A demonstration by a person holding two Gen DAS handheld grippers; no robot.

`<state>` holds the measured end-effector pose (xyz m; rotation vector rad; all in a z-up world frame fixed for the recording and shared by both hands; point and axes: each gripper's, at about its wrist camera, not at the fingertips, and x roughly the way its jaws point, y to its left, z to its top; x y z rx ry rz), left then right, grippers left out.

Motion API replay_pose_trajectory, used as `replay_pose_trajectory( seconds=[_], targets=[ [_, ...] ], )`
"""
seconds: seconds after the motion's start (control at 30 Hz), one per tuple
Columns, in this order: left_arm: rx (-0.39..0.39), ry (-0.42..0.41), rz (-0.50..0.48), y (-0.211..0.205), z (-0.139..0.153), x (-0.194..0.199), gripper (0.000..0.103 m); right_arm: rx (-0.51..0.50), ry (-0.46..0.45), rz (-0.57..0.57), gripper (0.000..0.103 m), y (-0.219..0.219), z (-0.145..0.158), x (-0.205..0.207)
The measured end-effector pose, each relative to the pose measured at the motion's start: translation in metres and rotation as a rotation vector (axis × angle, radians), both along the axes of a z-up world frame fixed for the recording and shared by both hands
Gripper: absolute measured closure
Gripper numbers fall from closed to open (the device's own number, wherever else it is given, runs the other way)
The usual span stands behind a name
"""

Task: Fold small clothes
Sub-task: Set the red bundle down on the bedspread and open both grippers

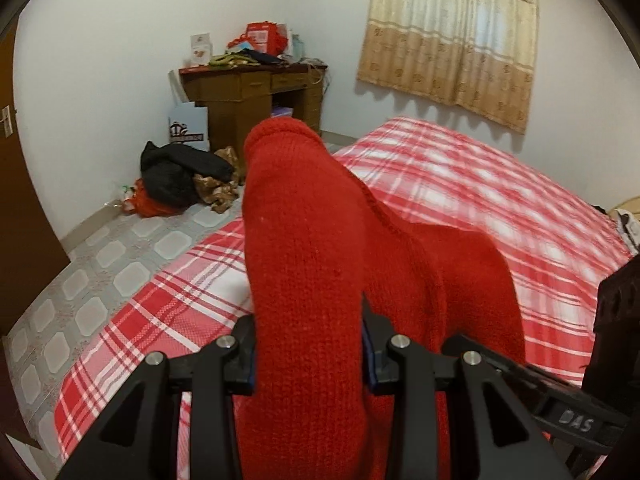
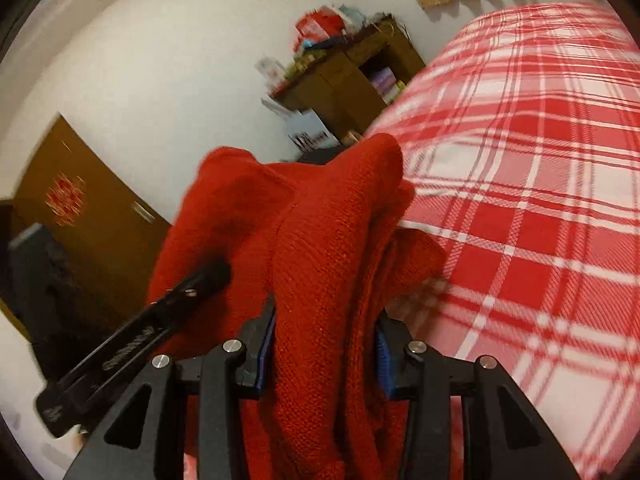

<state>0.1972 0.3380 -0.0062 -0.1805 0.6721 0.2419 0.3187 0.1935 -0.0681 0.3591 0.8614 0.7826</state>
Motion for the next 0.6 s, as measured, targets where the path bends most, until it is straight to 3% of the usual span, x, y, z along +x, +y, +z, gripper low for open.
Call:
replay_pose_trajectory(
  seconds=[0.07, 0.13, 0.27, 0.37, 0.47, 0.5, 0.6],
  targets=[
    [-0.002, 0.046, 0.025, 0.006, -0.023, 0.012, 0.065, -0.054, 0.021, 0.008, 0.059, 0.011, -0.015, 0.013],
    [0.004, 0.096, 0.064, 0.013, -0.048, 0.024, 0.061, -0.078, 0.029, 0.0, 0.048, 0.016, -0.028, 0.021],
    [-0.067, 0.093, 0.151, 0.035, -0.06, 0.019, 0.024, -0.046, 0.065, -0.001, 0.042, 0.008, -0.04, 0.031],
    [-0.107, 0.099, 0.153, 0.042, -0.054, 0.013, 0.021, -0.035, 0.08, -0.016, 0.042, -0.007, -0.031, 0.029],
    [-0.055, 0.083, 0.168, 0.04, -0.044, -0.005, 0.021, -0.087, -0.05, -0.154, 0.054, -0.035, 0.001, 0.011],
    [-0.038, 0.076, 0.176, 0.039, -0.04, -0.013, 0.021, -0.107, -0.069, -0.168, 0.061, -0.038, 0.007, 0.005],
    [-0.022, 0.058, 0.183, 0.036, -0.032, -0.037, 0.023, -0.159, -0.15, -0.142, 0.063, -0.043, 0.029, -0.03]
  ],
)
